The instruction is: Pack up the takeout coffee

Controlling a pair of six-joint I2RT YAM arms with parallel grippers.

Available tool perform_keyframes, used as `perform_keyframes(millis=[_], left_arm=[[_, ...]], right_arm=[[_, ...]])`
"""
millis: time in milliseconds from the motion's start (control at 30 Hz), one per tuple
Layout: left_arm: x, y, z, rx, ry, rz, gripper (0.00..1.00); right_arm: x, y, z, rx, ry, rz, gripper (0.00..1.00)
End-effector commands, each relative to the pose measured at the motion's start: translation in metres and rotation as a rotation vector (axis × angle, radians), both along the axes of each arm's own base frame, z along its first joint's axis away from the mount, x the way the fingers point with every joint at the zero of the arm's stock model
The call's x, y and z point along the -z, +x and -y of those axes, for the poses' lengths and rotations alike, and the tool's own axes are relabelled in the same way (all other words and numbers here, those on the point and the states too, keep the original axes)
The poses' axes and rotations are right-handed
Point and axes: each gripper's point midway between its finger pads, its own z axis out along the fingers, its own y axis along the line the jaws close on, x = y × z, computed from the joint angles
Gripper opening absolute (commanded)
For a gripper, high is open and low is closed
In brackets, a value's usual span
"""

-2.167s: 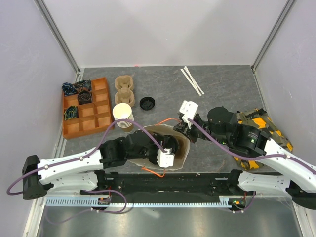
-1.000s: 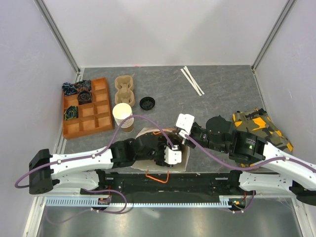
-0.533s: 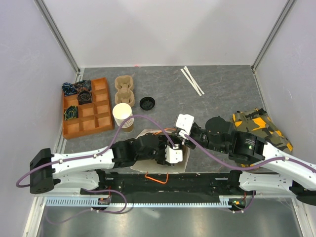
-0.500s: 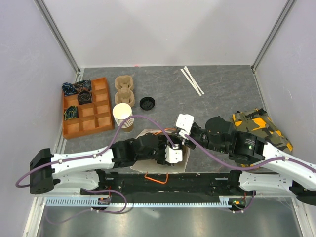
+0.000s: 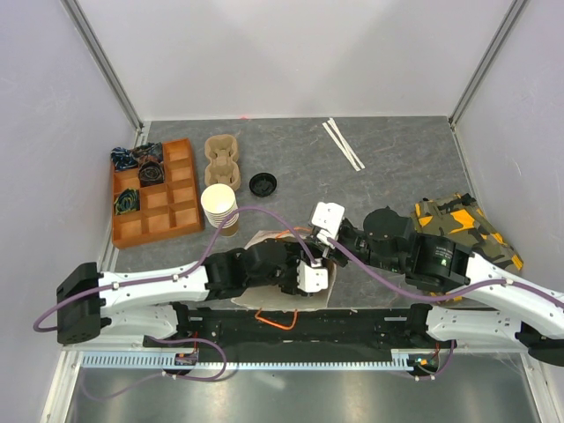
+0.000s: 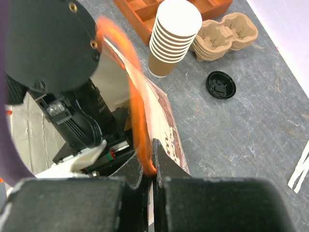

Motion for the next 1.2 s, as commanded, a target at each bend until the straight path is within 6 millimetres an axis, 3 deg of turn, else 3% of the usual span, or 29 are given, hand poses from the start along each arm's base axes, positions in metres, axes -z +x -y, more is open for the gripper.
perform_keyframes(millis=[0, 233, 567, 1100, 1167], left_arm=[[-0.007, 0.010, 0.007, -0.027, -0.019, 0.045, 0.13], [0.001, 0.018, 0.010, -0.054, 0.024, 0.061, 0.12], [0.020, 0.015, 0.010, -0.041, 0.087, -0.001, 0.08], [0.048, 0.030, 0.006, -0.052, 0.160, -0.158, 0.07], [0.048, 0.031, 0.005, -0.056, 0.163, -0.153, 0.10]], right_arm=[[-0.017, 0.000, -0.003, 0.005, 0.059, -0.010, 0.00], [-0.015, 0.002, -0.004, 0.029, 0.073, -0.062, 0.00], [-0.012, 0.011, 0.004, 0.074, 0.083, -0.119, 0.00], [-0.012, 0.006, 0.007, 0.041, 0.095, -0.154, 0.00], [-0.010, 0.007, 0.008, 0.045, 0.086, -0.154, 0.00]])
